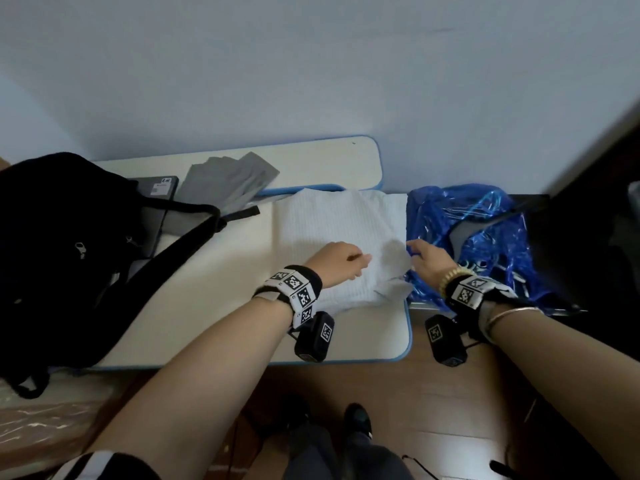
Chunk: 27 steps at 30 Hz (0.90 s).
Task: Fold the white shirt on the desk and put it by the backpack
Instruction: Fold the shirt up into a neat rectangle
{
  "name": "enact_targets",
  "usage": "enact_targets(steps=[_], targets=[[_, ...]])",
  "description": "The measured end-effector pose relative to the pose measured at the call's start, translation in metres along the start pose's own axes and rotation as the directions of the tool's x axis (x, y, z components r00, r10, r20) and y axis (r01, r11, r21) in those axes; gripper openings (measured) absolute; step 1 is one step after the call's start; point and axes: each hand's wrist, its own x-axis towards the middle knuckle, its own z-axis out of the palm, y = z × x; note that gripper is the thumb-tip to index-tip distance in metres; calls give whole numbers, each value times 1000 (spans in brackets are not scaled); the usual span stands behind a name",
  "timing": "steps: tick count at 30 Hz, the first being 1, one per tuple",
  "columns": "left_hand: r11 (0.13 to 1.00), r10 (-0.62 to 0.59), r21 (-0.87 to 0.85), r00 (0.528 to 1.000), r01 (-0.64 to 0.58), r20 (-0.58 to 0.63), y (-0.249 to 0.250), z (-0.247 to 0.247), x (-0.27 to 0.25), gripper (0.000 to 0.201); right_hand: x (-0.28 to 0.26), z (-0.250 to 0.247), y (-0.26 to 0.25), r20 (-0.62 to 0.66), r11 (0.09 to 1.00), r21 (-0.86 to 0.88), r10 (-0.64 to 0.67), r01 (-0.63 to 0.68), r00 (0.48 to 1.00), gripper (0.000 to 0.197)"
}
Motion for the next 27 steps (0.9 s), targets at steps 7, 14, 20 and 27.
enact_targets(steps=[7, 14, 20, 27], targets=[[869, -28, 484, 986, 106, -167, -60, -7, 9, 59, 18, 24, 5, 18, 994, -60, 94, -93, 995, 66], [738, -323, 644, 944, 203, 73, -105, 20, 0, 100, 13, 49, 3, 174, 930, -360, -18, 80, 985, 98], [691, -309, 703, 948, 166, 81, -102, 7, -6, 111, 19, 45, 6, 161, 895, -447, 91, -9, 983, 90], [830, -166, 522, 980, 197, -106, -82, -41, 20, 51, 46, 22, -26, -91, 983, -157, 81, -94, 993, 62]])
